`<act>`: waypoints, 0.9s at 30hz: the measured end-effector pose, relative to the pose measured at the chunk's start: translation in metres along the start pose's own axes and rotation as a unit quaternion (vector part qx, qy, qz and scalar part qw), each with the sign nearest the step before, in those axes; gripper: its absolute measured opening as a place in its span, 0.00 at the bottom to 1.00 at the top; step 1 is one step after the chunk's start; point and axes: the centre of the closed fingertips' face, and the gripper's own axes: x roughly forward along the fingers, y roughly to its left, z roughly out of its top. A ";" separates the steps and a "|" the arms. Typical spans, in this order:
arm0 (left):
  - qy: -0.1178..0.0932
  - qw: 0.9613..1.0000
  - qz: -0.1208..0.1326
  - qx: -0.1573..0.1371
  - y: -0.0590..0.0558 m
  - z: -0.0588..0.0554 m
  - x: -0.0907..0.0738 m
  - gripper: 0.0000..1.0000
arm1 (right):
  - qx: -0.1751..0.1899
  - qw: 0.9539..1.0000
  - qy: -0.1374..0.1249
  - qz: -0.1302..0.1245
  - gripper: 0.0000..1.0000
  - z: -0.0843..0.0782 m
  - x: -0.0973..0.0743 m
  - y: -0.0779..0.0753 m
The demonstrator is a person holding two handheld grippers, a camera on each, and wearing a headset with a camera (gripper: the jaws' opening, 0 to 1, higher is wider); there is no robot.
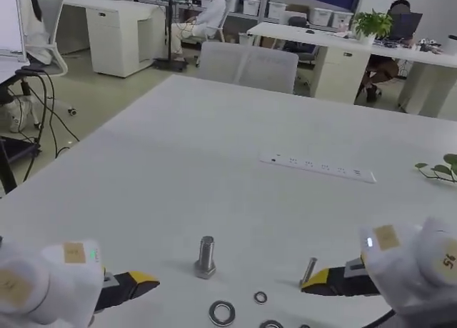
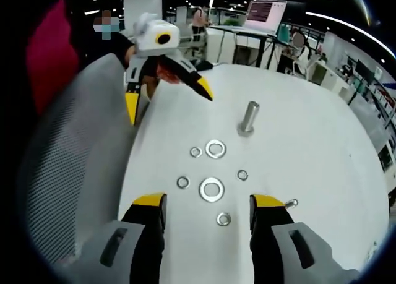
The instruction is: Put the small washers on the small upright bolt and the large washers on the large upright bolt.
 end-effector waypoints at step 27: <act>-0.008 1.000 -0.003 -0.001 0.000 0.003 0.002 0.93 | -0.065 0.993 0.093 0.038 0.43 -0.002 0.028 -0.006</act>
